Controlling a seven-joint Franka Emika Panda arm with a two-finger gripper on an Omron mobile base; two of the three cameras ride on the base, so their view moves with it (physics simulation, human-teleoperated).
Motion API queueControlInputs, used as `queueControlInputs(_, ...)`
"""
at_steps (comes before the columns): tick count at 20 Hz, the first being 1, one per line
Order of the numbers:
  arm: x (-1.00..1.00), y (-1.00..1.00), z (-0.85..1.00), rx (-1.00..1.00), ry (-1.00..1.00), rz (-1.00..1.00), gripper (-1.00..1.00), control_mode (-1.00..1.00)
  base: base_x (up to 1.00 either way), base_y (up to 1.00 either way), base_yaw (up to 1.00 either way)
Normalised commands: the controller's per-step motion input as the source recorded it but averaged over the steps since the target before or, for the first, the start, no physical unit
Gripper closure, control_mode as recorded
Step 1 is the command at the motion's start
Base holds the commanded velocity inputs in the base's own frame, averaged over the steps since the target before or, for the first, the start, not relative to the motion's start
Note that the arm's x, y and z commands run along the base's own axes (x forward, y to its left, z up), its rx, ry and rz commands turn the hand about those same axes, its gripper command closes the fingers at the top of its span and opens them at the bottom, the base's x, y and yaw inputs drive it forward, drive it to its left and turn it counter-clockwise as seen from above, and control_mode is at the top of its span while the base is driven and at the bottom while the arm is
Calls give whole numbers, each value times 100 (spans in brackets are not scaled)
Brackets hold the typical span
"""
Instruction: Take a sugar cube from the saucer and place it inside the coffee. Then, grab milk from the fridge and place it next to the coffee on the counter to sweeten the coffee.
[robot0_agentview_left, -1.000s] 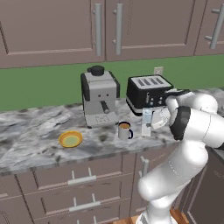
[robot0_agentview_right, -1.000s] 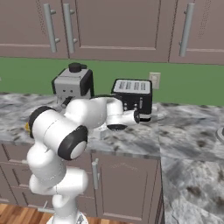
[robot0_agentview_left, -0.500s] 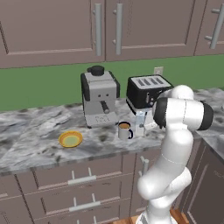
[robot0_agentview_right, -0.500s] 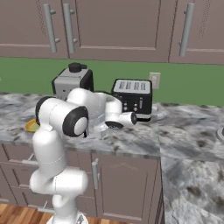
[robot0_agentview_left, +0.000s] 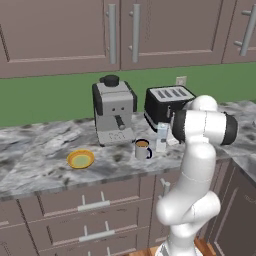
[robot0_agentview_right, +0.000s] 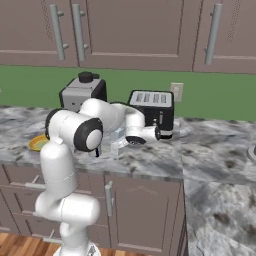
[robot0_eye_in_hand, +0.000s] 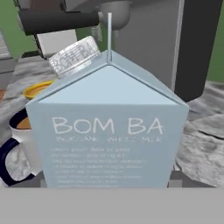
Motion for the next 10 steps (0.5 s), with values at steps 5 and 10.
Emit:
queueControlInputs(5,0,-1,12,0,-10,0,-100,-100,0,0,0)
queueControlInputs(10,0,0,46,0,-20,0,-100,-100,0,0,0)
